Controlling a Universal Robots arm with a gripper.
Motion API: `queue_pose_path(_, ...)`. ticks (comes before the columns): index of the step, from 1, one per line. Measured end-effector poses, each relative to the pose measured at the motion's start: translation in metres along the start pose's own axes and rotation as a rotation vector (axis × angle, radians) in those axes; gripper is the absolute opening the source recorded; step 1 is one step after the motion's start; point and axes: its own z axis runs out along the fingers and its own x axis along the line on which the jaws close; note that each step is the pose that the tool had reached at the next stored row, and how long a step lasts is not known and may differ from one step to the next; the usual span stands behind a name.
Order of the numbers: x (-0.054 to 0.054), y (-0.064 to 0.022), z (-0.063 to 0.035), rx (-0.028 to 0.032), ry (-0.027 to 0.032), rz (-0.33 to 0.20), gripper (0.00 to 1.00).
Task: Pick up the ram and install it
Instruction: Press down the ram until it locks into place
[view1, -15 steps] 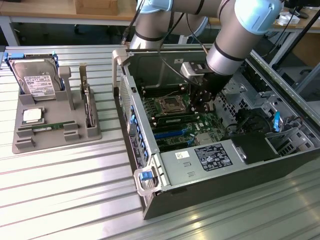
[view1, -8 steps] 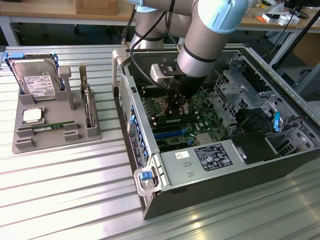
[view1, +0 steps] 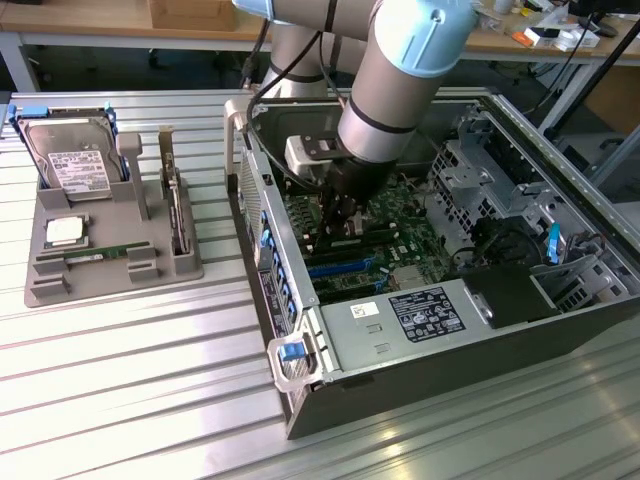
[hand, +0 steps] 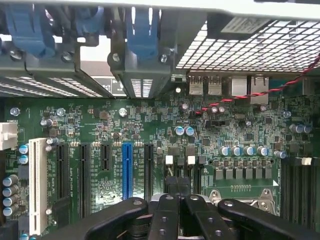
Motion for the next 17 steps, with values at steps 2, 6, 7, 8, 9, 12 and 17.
queue_pose_path(2, 0.002, -0.0001, 0.0026, 0.0, -0.0039, 0.0, 0.1)
queue_pose_path(6, 0.001, 0.0008, -0.0103, 0.0026, -0.0137, -0.001, 0.1)
queue_pose_path(7, 0.001, 0.0014, -0.0195, 0.0028, -0.0138, -0.001, 0.1)
queue_pose_path(8, 0.0, 0.0017, -0.0245, 0.0029, -0.0139, -0.001, 0.1)
queue_pose_path(9, 0.0, 0.0016, -0.0289, 0.0028, -0.0138, -0.001, 0.1)
queue_pose_path(12, 0.0, -0.0133, -0.0322, 0.002, -0.0151, -0.001, 0.1)
queue_pose_path(17, 0.0, -0.0455, -0.0341, -0.0061, -0.0195, -0.002, 0.1)
